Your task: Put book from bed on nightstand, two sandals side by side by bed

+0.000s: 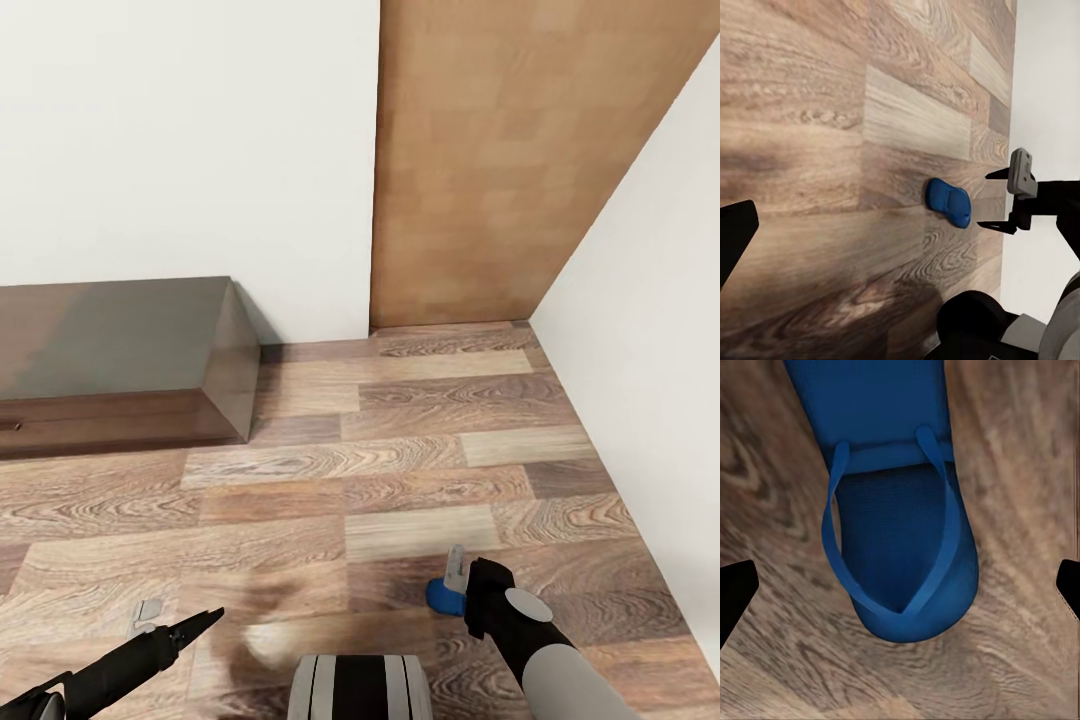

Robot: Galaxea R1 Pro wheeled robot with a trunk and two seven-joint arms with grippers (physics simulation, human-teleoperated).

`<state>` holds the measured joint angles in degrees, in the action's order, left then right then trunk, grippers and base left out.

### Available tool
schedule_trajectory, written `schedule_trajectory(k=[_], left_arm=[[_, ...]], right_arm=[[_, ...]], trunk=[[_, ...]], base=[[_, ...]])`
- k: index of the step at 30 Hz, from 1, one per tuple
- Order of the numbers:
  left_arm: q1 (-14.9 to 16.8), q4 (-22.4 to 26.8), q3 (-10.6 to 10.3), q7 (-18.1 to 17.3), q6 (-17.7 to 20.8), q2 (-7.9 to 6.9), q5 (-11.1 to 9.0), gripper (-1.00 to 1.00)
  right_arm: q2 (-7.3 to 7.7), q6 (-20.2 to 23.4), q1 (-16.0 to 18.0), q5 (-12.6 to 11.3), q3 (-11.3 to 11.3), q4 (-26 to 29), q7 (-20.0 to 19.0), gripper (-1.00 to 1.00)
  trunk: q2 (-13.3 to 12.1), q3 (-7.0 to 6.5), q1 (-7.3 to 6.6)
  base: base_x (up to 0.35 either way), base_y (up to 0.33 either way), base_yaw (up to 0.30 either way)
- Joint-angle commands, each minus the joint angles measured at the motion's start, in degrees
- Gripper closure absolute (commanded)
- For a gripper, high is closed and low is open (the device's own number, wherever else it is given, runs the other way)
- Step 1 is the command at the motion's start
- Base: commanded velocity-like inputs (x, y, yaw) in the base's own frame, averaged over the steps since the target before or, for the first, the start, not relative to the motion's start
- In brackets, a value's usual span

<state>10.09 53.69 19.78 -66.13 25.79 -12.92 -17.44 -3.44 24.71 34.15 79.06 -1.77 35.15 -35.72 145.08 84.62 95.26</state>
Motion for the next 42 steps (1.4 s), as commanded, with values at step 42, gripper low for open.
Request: schedule_trajectory(k=[42], left_arm=[[0.0, 0.0, 0.1, -0.1, 0.6, 0.03, -0.2, -1.00]], right_arm=[[0.01, 0.2, 0.0, 0.4, -0.2, 0.5, -0.3, -1.00]], trunk=[[0.3, 4.25, 0.49]], base=[[0.005, 0.000, 0.000]])
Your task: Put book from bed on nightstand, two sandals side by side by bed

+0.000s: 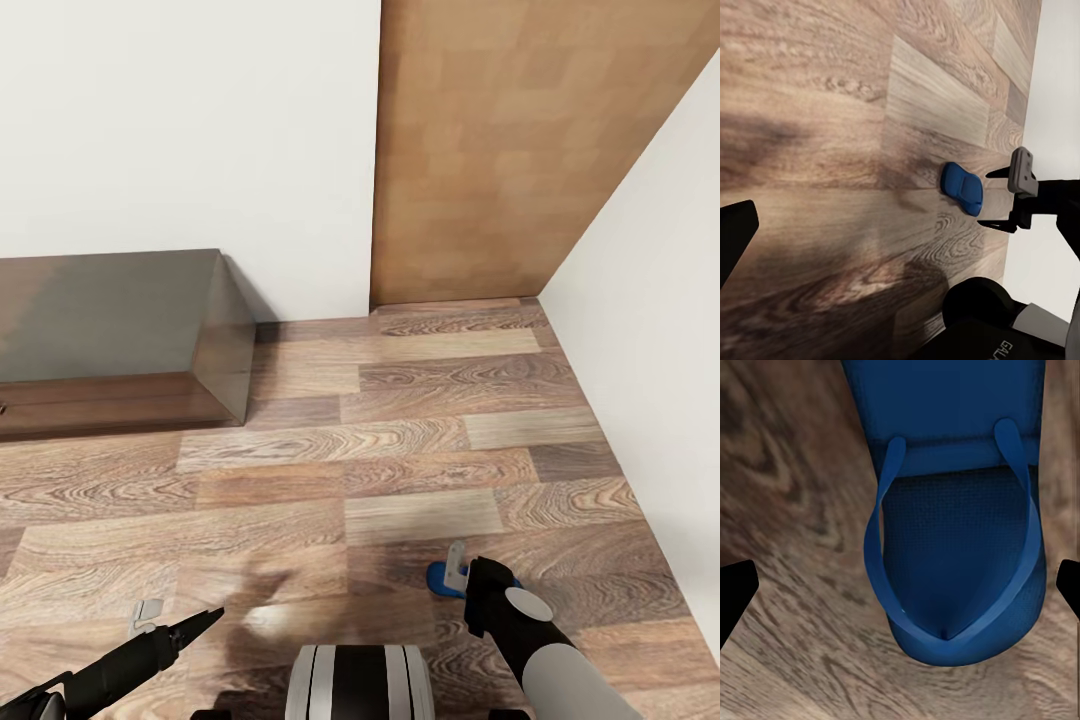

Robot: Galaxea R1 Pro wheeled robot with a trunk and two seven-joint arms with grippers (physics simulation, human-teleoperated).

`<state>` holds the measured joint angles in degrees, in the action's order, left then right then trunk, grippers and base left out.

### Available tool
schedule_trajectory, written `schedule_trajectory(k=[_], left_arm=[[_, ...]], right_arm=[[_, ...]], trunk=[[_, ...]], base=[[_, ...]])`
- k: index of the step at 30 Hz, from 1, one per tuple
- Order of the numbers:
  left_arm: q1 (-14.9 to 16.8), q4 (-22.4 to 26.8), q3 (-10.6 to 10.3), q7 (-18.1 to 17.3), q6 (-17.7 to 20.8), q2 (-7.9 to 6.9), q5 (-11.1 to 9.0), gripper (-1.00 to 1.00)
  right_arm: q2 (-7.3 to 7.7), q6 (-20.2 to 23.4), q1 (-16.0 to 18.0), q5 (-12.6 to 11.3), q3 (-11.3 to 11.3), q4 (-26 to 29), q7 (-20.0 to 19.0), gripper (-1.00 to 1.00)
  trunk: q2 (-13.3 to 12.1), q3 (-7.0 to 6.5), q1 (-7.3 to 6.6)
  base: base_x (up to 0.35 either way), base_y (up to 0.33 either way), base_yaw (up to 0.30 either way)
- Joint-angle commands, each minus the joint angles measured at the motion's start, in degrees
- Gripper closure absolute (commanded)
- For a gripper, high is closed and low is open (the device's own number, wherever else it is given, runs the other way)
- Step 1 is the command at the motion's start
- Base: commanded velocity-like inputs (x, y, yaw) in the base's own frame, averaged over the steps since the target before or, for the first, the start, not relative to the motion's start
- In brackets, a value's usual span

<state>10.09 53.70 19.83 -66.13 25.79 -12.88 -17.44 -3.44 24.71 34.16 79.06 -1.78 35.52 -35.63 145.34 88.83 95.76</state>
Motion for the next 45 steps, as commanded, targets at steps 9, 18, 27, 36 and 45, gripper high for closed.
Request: schedule_trajectory(k=[9, 18, 27, 36, 45], left_arm=[[0.0, 0.0, 0.0, -0.1, 0.6, 0.02, -0.2, -1.00], [0.0, 0.0, 0.0, -0.1, 0.6, 0.00, -0.2, -1.00], [0.0, 0.0, 0.0, -0.1, 0.6, 0.00, -0.2, -1.00], [0.0, 0.0, 0.0, -0.1, 0.5, 0.05, -0.2, -1.00], [0.0, 0.0, 0.0, -0.1, 0.5, 0.21, -0.1, -1.00]], right_arm=[[0.02, 0.2, 0.0, 0.4, -0.2, 0.2, -0.4, -1.00], [0.01, 0.2, 0.0, 0.4, -0.2, 0.2, -0.4, -1.00], [0.01, 0.2, 0.0, 0.4, -0.2, 0.2, -0.4, -1.00], [0.01, 0.2, 0.0, 0.4, -0.2, 0.1, -0.4, -1.00], [0.01, 0.2, 0.0, 0.4, -0.2, -0.1, -0.4, -1.00]], trunk=[[0.1, 0.70, 0.07], [0.1, 0.92, 0.09], [0.1, 0.92, 0.09], [0.1, 0.92, 0.09], [0.1, 0.92, 0.09]], base=[[0.000, 0.000, 0.000], [0.000, 0.000, 0.000], [0.069, -0.017, 0.000], [0.044, -0.016, 0.000], [0.049, -0.106, 0.000]])
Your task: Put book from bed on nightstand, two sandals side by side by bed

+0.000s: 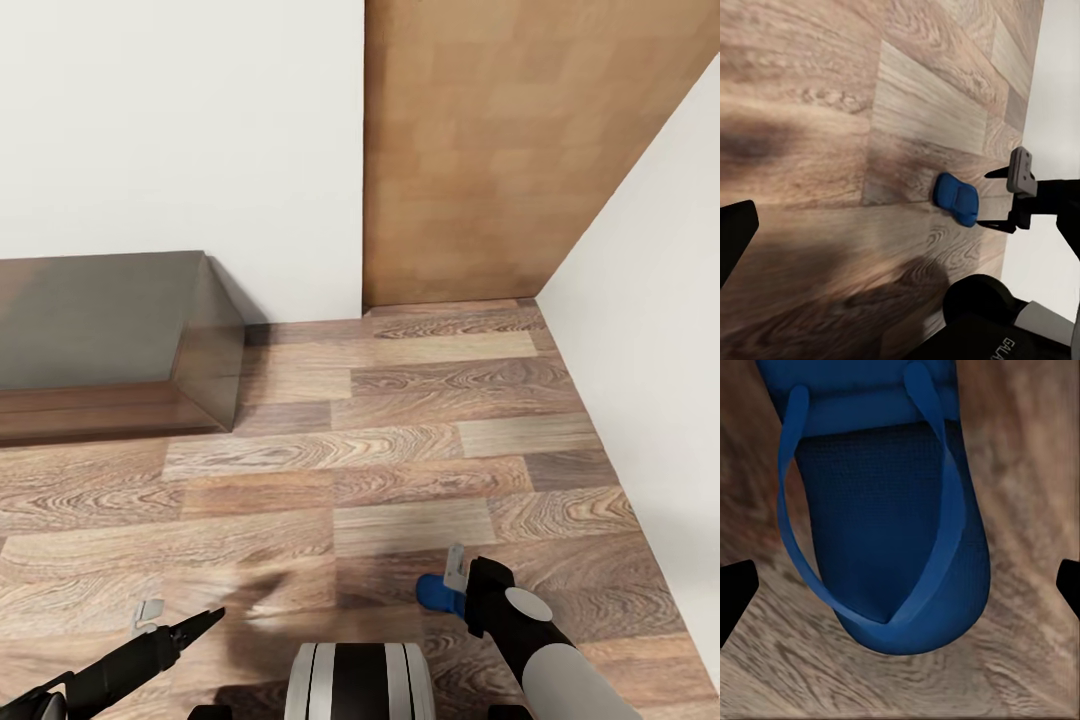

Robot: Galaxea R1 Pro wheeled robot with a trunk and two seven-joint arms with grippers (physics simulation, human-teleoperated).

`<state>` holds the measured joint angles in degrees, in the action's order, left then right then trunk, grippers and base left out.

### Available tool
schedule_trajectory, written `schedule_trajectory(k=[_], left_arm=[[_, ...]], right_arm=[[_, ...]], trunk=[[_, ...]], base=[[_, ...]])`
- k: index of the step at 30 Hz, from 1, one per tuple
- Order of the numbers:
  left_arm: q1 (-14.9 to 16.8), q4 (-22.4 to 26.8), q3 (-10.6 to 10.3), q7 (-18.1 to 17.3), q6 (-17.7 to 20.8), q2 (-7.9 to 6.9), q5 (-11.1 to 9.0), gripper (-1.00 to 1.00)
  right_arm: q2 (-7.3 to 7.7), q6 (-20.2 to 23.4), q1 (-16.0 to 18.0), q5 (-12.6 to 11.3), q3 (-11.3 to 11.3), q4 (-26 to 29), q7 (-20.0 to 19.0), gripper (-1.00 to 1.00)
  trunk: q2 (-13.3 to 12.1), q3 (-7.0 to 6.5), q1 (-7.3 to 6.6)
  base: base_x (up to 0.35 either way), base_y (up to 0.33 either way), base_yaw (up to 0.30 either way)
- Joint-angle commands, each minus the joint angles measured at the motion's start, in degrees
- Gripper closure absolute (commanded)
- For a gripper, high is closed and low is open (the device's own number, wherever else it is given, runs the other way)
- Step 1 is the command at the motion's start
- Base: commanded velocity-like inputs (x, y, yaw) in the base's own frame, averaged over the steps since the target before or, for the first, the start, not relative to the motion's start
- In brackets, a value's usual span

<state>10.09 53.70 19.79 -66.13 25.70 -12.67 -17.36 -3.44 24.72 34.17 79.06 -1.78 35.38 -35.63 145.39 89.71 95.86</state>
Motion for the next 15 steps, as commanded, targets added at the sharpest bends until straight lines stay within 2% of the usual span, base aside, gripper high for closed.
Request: schedule_trajectory(k=[1, 10, 15], left_arm=[[0.0, 0.0, 0.0, -0.1, 0.6, 0.08, -0.2, -1.00], [0.0, 0.0, 0.0, -0.1, 0.6, 0.25, -0.2, -1.00], [0.0, 0.0, 0.0, -0.1, 0.6, 0.27, -0.2, -1.00]], right_arm=[[0.01, 0.2, 0.0, 0.4, -0.2, 0.1, -0.4, -1.00], [0.01, 0.2, 0.0, 0.4, -0.2, 0.0, -0.4, -1.00], [0.01, 0.2, 0.0, 0.4, -0.2, 0.0, -0.4, -1.00]], trunk=[[0.0, 0.03, -0.01], [0.0, 0.03, -0.01], [0.0, 0.03, -0.01]], base=[[0.012, -0.029, 0.000], [0.003, -0.011, 0.000], [0.000, -0.104, 0.000]])
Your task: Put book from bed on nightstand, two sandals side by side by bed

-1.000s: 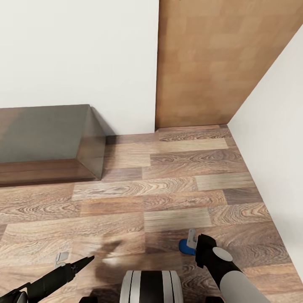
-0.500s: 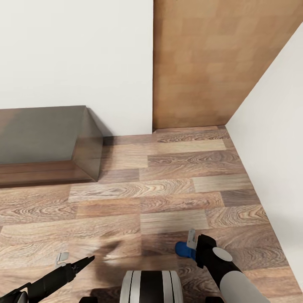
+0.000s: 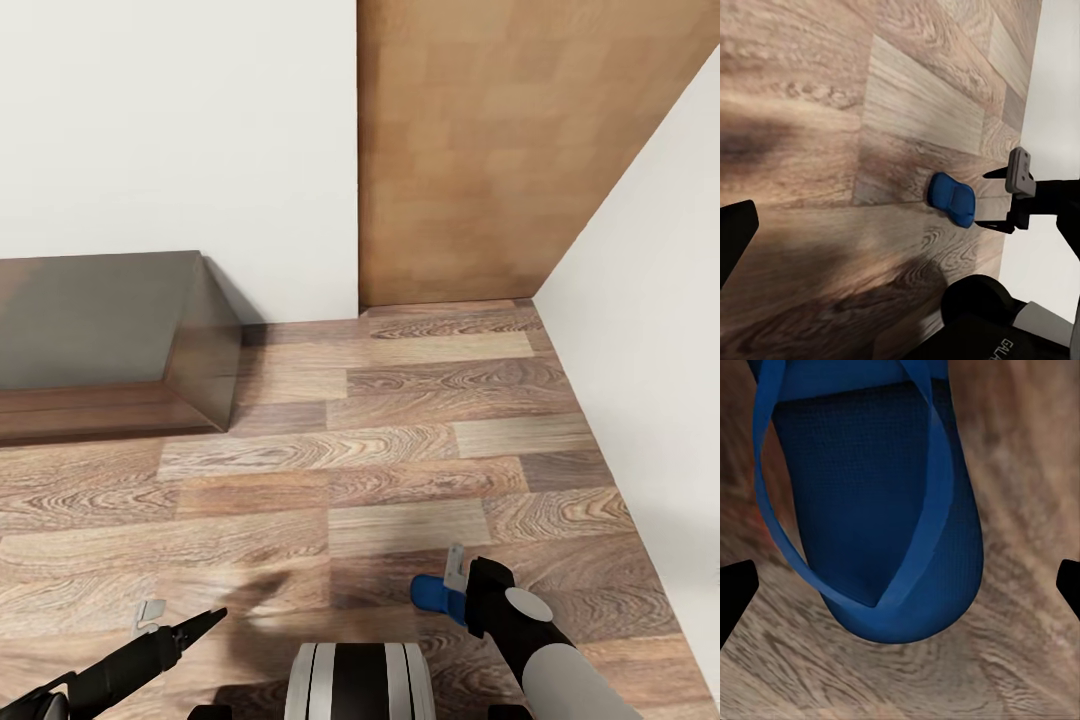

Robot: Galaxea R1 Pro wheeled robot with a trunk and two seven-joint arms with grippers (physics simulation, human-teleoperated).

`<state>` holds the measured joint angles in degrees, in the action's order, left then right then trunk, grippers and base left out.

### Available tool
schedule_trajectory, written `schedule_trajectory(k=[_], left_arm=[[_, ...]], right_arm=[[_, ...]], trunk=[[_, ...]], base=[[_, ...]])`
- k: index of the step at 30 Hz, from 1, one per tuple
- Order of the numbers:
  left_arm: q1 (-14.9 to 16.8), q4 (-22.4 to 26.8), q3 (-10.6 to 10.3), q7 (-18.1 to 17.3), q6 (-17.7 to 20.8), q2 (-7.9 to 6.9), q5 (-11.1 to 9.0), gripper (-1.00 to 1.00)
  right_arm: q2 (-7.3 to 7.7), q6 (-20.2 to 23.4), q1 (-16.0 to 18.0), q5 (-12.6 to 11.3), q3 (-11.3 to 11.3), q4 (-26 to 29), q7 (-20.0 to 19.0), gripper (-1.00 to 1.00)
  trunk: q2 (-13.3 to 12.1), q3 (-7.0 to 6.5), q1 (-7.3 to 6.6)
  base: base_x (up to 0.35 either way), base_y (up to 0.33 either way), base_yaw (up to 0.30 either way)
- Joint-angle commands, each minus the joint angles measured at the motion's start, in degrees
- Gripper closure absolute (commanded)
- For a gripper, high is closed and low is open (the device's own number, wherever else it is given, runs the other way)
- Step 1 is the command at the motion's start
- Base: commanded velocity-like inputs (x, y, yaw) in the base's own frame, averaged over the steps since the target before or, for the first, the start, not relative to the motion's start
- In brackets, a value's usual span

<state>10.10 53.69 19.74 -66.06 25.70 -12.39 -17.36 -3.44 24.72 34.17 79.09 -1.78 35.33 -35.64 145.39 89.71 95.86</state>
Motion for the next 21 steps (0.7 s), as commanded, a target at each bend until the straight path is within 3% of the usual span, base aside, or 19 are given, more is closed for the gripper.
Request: schedule_trajectory(k=[1, 13, 17, 21], left_arm=[[0.0, 0.0, 0.0, -0.1, 0.6, 0.00, -0.2, -1.00], [0.0, 0.0, 0.0, -0.1, 0.6, 0.00, -0.2, -1.00], [0.0, 0.0, 0.0, -0.1, 0.6, 0.00, -0.2, -1.00], [0.0, 0.0, 0.0, -0.1, 0.6, 0.00, -0.2, -1.00]], right_arm=[[0.01, 0.2, 0.0, 0.4, -0.2, 0.1, -0.4, -1.00], [0.01, 0.2, 0.0, 0.4, -0.2, 0.0, -0.4, -1.00], [0.01, 0.2, 0.0, 0.4, -0.2, 0.0, -0.4, -1.00], [0.01, 0.2, 0.0, 0.4, -0.2, 0.0, -0.4, -1.00]], trunk=[[0.0, 0.03, -0.01], [0.0, 0.03, -0.01], [0.1, 0.92, 0.09], [0.1, 0.92, 0.09]], base=[[0.000, -0.041, 0.000], [0.000, -0.005, 0.000], [0.000, 0.000, 0.000], [0.000, 0.000, 0.000]])
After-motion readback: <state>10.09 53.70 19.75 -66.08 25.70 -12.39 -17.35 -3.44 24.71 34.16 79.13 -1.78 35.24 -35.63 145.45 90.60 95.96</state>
